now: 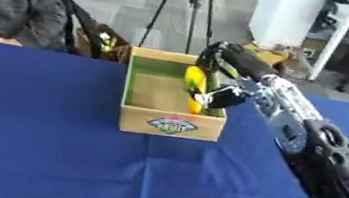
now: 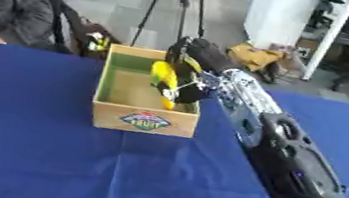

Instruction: Pick up objects on the table and place them in the box.

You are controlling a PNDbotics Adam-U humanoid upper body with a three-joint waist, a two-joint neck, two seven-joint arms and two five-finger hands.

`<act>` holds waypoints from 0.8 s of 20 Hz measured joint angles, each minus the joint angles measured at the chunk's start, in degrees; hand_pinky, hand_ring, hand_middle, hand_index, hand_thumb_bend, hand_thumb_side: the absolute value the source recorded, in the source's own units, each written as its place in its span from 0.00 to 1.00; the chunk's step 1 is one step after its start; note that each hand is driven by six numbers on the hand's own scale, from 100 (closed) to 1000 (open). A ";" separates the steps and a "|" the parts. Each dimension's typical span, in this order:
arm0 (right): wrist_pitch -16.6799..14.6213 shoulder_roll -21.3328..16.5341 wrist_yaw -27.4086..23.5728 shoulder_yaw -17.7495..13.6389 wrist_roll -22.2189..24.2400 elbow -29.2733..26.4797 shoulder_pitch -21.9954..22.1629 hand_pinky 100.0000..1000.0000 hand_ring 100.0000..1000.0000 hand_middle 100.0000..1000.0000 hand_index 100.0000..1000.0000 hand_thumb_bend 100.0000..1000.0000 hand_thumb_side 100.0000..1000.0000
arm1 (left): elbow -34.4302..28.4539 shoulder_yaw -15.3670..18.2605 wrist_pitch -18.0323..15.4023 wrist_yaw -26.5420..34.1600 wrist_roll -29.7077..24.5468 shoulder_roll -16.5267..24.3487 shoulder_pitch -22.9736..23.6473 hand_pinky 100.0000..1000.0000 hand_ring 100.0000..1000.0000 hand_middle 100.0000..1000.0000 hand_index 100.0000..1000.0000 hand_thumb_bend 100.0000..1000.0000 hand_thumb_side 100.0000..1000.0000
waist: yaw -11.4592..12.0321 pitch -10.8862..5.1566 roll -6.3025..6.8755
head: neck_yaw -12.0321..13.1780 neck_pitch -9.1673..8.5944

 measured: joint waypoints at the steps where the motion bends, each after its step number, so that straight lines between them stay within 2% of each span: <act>1: 0.01 -0.01 0.19 -0.03 0.06 0.35 0.09 0.50 0.51 0.47 0.54 0.11 0.21 | 0.00 -0.01 0.01 0.01 -0.01 0.00 -0.09 0.64 0.78 0.54 0.66 0.53 0.96 | 0.33 0.04 -0.08 | -0.18 -0.17; 12: -0.63 1.61 2.05 -0.69 -0.12 5.09 0.83 0.51 0.51 0.48 0.55 0.13 0.27 | -0.37 -0.07 0.11 0.54 -0.54 -0.47 -1.33 0.64 0.78 0.53 0.66 0.53 0.96 | 5.16 2.10 -0.74 | -2.58 -2.30; 15: -0.91 1.91 2.24 -0.68 -0.38 5.75 0.79 0.52 0.53 0.50 0.57 0.18 0.33 | -0.42 -0.08 0.14 0.76 -0.67 -0.54 -1.56 0.64 0.78 0.53 0.66 0.53 0.96 | 5.71 2.34 -0.93 | -3.17 -2.44; 16: -1.02 1.99 2.25 -0.68 -0.49 5.87 0.76 0.53 0.54 0.51 0.60 0.23 0.36 | -0.44 -0.08 0.16 0.85 -0.70 -0.54 -1.57 0.64 0.78 0.53 0.66 0.53 0.96 | 5.87 2.50 -0.98 | -3.32 -2.45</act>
